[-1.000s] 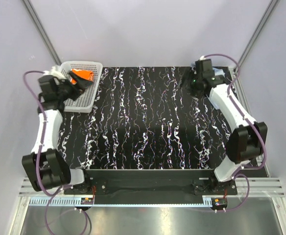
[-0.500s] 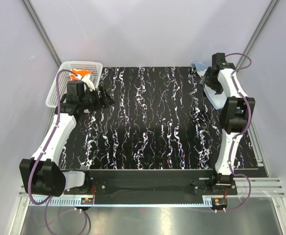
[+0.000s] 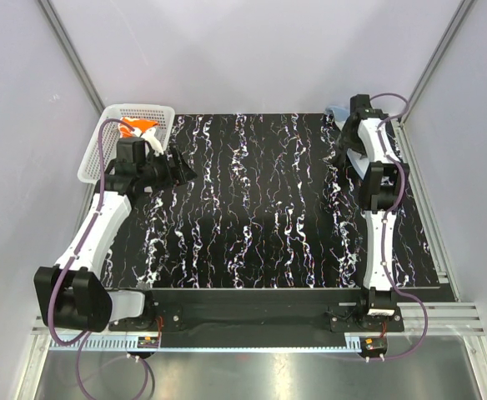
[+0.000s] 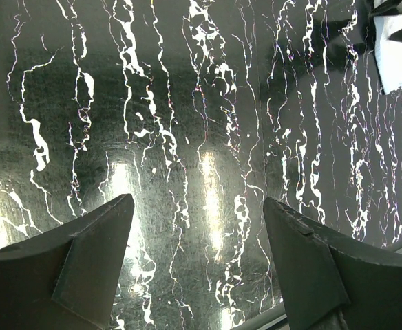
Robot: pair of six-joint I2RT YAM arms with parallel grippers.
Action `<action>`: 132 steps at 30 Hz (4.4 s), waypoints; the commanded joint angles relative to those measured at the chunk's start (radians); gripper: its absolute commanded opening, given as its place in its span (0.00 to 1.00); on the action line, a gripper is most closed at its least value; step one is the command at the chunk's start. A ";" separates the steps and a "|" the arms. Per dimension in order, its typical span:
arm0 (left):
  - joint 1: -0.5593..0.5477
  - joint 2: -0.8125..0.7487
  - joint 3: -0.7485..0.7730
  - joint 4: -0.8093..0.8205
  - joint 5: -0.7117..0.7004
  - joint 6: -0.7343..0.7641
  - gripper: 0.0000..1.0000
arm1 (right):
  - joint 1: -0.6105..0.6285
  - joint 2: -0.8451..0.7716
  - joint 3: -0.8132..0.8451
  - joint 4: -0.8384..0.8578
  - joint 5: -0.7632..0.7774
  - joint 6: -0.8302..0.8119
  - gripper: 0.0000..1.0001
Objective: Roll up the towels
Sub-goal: Move the towel to the center of the board, then flatten the towel
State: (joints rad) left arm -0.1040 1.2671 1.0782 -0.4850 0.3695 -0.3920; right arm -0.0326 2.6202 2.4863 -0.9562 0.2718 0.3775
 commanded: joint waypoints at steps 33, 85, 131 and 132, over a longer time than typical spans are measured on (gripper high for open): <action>-0.017 0.005 0.019 -0.029 -0.095 0.001 0.79 | 0.775 -1.249 -1.364 0.169 -0.084 0.302 1.00; -0.511 0.361 -0.253 0.438 0.049 -0.377 0.06 | 0.275 -0.726 -1.336 0.530 -0.378 0.184 0.00; -0.385 0.218 -0.143 -0.064 -0.477 -0.220 0.90 | 0.189 -1.637 -1.794 0.134 -0.318 0.426 0.00; -0.384 0.253 -0.133 -0.057 -0.468 -0.209 0.90 | 0.191 -1.654 -1.802 0.126 -0.316 0.437 0.00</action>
State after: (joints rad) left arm -0.4908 1.4700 0.9298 -0.6544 -0.1810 -0.6228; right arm 0.1543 1.0183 0.7063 -0.7887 -0.0273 0.7616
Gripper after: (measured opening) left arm 0.901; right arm 0.011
